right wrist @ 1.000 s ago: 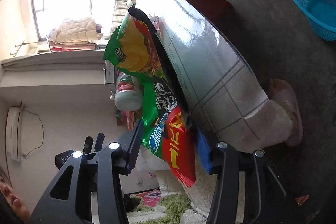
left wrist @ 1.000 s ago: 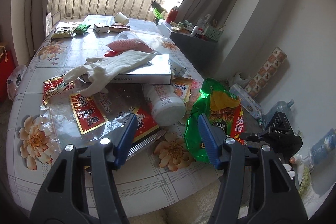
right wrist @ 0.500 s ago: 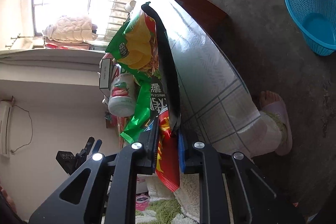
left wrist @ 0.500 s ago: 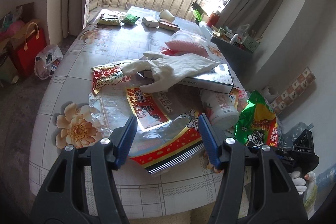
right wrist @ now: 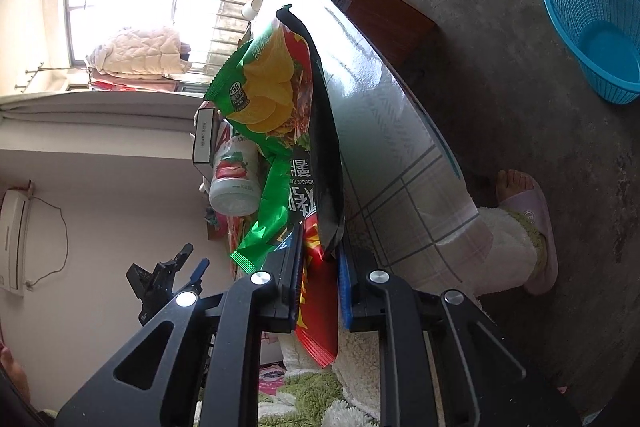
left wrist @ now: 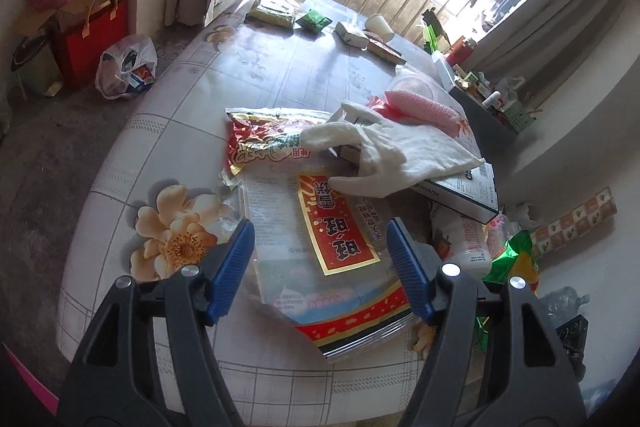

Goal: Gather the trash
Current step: 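Grasp the white glove with the left tool and lift it, then drop the white glove and green bag into the blue basket with both tools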

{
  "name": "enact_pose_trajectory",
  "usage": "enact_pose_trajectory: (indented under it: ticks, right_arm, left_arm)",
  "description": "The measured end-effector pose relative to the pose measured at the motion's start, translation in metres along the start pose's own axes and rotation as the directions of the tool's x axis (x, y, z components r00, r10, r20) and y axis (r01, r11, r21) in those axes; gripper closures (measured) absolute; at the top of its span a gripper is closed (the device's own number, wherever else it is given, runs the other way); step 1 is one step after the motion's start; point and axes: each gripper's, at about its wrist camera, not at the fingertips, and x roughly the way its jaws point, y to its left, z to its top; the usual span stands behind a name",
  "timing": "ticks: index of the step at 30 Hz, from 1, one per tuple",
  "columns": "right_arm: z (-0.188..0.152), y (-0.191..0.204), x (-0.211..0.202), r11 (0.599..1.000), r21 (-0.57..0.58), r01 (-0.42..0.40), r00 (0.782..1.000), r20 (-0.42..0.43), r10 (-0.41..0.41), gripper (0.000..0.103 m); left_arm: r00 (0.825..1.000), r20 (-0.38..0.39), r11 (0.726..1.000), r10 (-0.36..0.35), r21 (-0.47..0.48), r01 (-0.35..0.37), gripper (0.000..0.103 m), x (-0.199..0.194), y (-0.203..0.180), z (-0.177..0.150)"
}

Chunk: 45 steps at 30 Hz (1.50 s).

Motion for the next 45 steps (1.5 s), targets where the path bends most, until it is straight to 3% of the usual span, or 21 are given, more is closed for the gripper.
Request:
enact_pose_trajectory:
  ticks: [3,5,10,14,20,25,29,34,39,42,45]
  right_arm:
    - [0.0,-0.001,0.0,1.0,0.0,-0.004,1.0,0.001,0.004,0.088]
    - [0.0,-0.001,0.0,1.0,0.003,-0.006,1.0,0.001,0.006,0.088]
    - [-0.001,-0.003,0.0,1.0,0.02,-0.017,1.0,0.004,0.017,0.088]
    - [0.0,-0.004,-0.001,0.999,0.027,-0.027,1.0,0.004,0.027,0.088]
    - [0.002,0.0,-0.002,0.999,0.018,-0.03,1.0,0.003,0.03,0.088]
    - [0.002,0.003,-0.003,0.999,0.008,-0.035,0.999,0.002,0.035,0.088]
    - [-0.001,0.005,-0.009,0.998,-0.004,-0.062,0.998,0.009,0.062,0.089]
    - [-0.007,0.01,-0.022,0.994,-0.028,-0.109,0.993,0.029,0.11,0.09]
    - [-0.008,0.014,-0.044,0.984,-0.057,-0.166,0.984,0.059,0.17,0.09]
    - [-0.009,0.017,-0.065,0.98,-0.087,-0.181,0.978,0.084,0.189,0.09]
    - [-0.01,0.013,-0.095,0.979,-0.1,-0.178,0.971,0.142,0.192,0.09]
  left_arm:
    - [0.997,0.071,0.981,-0.018,0.194,0.004,0.026,0.001,-0.042,0.019]
    - [0.998,0.057,0.961,-0.031,0.275,0.014,0.025,0.014,-0.064,0.029]
    - [0.996,-0.076,0.942,-0.055,0.326,0.077,0.025,0.071,-0.094,0.049]
    - [0.988,-0.144,0.929,0.058,0.369,0.0,0.026,0.111,-0.101,0.05]
    - [0.981,-0.17,0.939,0.089,0.342,-0.026,0.051,0.118,-0.087,0.05]
    - [0.982,-0.173,0.948,0.072,0.318,-0.014,0.084,0.116,-0.078,0.052]
    - [0.989,-0.135,0.955,0.051,0.296,-0.009,0.095,0.1,-0.073,0.055]
    - [0.998,-0.065,0.96,-0.013,0.278,0.031,0.097,0.057,-0.079,0.058]
    - [0.993,-0.012,0.946,-0.12,0.301,0.118,0.097,0.004,-0.105,0.056]
    - [0.978,-0.012,0.919,-0.21,0.34,0.202,0.097,-0.021,-0.14,0.05]
    - [0.942,-0.066,0.863,-0.329,0.383,0.328,0.097,-0.031,-0.19,0.041]
